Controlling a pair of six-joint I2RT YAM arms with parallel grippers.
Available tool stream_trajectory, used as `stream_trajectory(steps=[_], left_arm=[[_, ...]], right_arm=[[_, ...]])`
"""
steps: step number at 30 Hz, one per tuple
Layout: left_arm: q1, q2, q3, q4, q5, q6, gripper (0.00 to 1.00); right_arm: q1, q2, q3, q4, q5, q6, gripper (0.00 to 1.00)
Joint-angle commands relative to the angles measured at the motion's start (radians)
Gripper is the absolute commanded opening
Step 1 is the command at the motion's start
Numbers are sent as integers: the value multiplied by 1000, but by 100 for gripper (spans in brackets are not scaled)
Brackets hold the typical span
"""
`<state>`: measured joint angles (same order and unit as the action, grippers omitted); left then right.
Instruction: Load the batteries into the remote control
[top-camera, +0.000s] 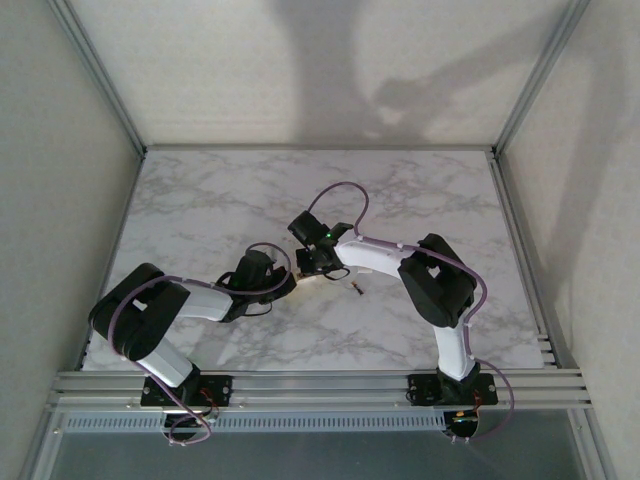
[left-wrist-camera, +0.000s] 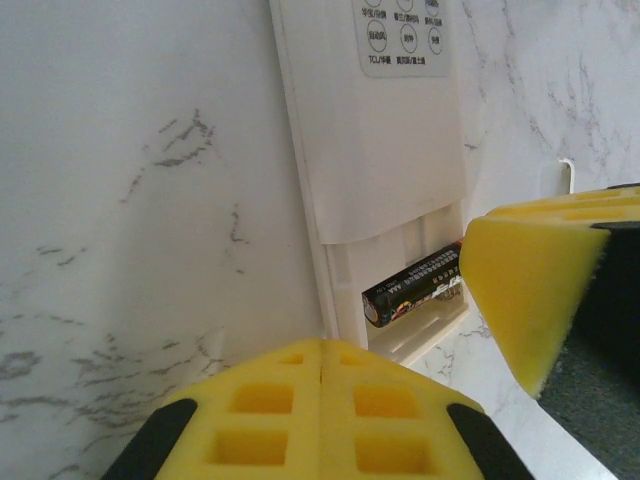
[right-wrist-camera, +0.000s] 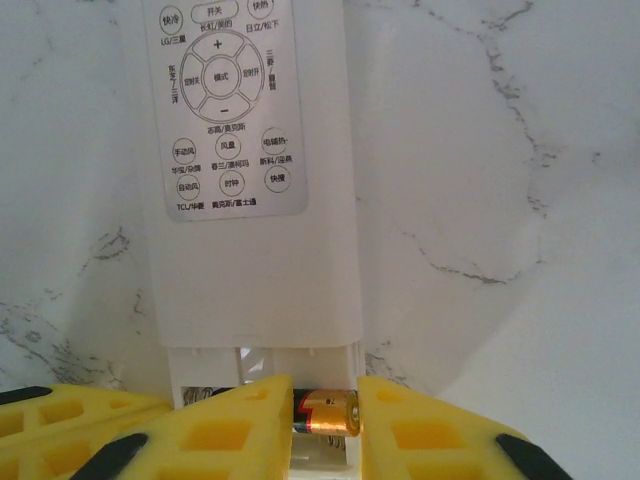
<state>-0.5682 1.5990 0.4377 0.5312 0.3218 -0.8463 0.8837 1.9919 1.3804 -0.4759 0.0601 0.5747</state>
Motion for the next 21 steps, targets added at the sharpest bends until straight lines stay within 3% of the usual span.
stream_trajectory(steps=[1, 10, 21], left_arm=[[-17, 31, 23, 1, 5, -4, 0], [-18, 24, 21, -14, -15, -9, 0], [-18, 16, 18, -22, -28, -13, 0]], right_arm=[[63, 66, 11, 89, -180, 32, 22], [64, 38, -13, 8, -73, 60, 21], [64, 3, -49, 10, -49, 130, 21]])
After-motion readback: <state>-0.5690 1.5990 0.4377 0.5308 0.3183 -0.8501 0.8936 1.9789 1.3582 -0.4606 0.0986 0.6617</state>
